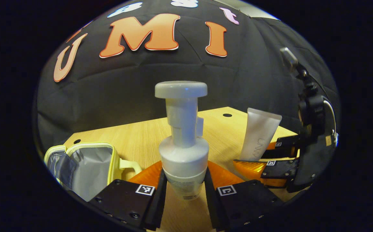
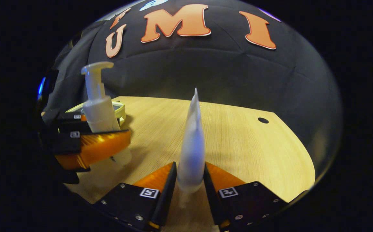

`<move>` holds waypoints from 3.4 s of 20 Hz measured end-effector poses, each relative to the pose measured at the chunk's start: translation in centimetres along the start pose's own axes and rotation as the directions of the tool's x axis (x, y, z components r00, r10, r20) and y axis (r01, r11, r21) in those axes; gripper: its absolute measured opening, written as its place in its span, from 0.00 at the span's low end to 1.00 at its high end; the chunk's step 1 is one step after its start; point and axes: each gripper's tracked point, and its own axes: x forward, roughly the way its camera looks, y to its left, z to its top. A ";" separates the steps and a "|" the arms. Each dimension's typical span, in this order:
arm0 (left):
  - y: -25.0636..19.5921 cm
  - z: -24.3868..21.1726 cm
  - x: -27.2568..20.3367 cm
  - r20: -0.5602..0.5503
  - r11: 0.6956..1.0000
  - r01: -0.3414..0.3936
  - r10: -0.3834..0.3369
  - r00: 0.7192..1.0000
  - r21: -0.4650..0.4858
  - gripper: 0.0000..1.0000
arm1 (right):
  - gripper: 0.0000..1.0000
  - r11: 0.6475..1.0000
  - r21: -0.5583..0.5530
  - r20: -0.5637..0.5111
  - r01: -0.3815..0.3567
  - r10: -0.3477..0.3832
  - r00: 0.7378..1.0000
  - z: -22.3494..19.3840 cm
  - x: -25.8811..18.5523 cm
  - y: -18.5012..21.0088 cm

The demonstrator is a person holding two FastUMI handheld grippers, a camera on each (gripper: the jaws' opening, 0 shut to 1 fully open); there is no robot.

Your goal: First open the suitcase, pack the skin care products into it, and then close the suitcase.

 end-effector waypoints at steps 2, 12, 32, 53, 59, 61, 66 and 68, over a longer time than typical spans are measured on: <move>1.0 0.7 -0.8 0.007 1.000 -0.013 0.013 1.000 0.000 0.56 | 0.45 1.000 0.029 -0.016 -0.002 0.002 1.000 0.0 -0.3 0.1; 9.2 6.0 -6.9 0.032 0.990 -0.137 0.138 0.990 -0.045 0.56 | 0.34 0.998 0.028 0.057 -0.050 0.049 0.997 8.8 -4.0 4.0; 26.3 1.9 -15.7 -0.127 0.961 -0.265 0.254 0.959 -0.076 0.56 | 0.34 0.975 0.005 0.099 -0.222 0.220 0.970 17.5 -4.6 21.9; 27.2 -10.6 -7.8 -0.553 0.968 -0.219 0.119 0.825 -0.119 0.57 | 0.34 0.962 0.102 -0.125 -0.251 0.263 0.957 11.4 0.3 27.1; 26.9 -11.9 -6.1 -0.582 0.962 -0.247 0.136 0.802 -0.116 0.62 | 0.34 0.959 0.139 -0.168 -0.248 0.270 0.948 10.2 0.8 27.2; 26.7 -10.7 -7.0 -0.563 0.958 -0.251 0.133 0.816 -0.138 0.65 | 0.34 0.956 0.146 -0.187 -0.254 0.278 0.942 9.8 1.4 27.4; 29.8 -6.2 -9.5 -0.441 0.939 -0.307 0.212 0.872 -0.155 0.81 | 0.34 0.953 0.153 -0.237 -0.260 0.291 0.927 8.7 2.0 28.1; 31.4 -2.7 -11.8 -0.370 0.924 -0.354 0.282 0.885 -0.144 0.84 | 0.34 0.952 0.162 -0.283 -0.258 0.295 0.913 7.5 2.1 28.7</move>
